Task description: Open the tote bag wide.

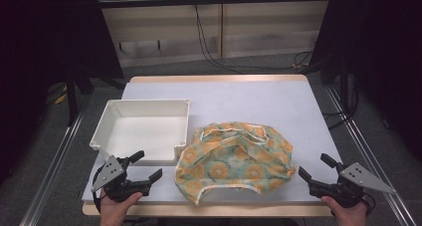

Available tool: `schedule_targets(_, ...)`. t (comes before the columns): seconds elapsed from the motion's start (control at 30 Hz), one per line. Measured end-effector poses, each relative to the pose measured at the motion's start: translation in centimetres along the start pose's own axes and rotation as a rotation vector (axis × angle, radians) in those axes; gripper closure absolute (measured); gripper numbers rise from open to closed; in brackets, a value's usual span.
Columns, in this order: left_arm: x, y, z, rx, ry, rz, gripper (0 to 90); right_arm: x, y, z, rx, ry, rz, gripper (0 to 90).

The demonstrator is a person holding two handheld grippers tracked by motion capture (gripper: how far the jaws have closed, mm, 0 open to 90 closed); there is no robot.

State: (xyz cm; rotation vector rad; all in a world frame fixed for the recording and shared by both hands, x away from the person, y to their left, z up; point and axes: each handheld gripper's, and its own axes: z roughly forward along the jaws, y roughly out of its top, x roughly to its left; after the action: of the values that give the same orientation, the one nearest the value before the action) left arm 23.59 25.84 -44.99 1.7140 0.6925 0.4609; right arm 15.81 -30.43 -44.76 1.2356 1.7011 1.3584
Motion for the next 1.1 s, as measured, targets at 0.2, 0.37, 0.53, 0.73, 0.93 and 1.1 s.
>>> schedule_targets(0.2,-0.2,0.0,0.1,0.0,0.0,-0.005,16.5,-0.1,0.1,0.0,0.0,0.026,0.014,21.1)
schedule_targets(0.37,-1.1,0.6,0.2,-0.002,-0.061,0.018,32.3,-0.2,0.7,0.0,0.032,0.077,0.061,32.1)
schedule_targets(0.53,-1.7,1.0,0.4,0.032,-0.127,0.019,46.7,0.4,1.5,0.4,0.074,0.197,0.027,45.3)
schedule_targets(0.73,-3.0,1.8,1.0,0.038,-0.203,0.032,55.1,1.6,2.3,0.5,0.091,0.251,-0.02,49.3)
schedule_targets(0.93,-4.4,2.6,2.8,0.073,-0.296,0.054,64.5,2.3,3.6,1.3,0.106,0.32,-0.046,66.0)
schedule_targets(1.1,-5.2,3.7,4.6,0.111,-0.385,0.094,70.3,2.6,4.3,2.4,0.12,0.36,-0.062,70.5)
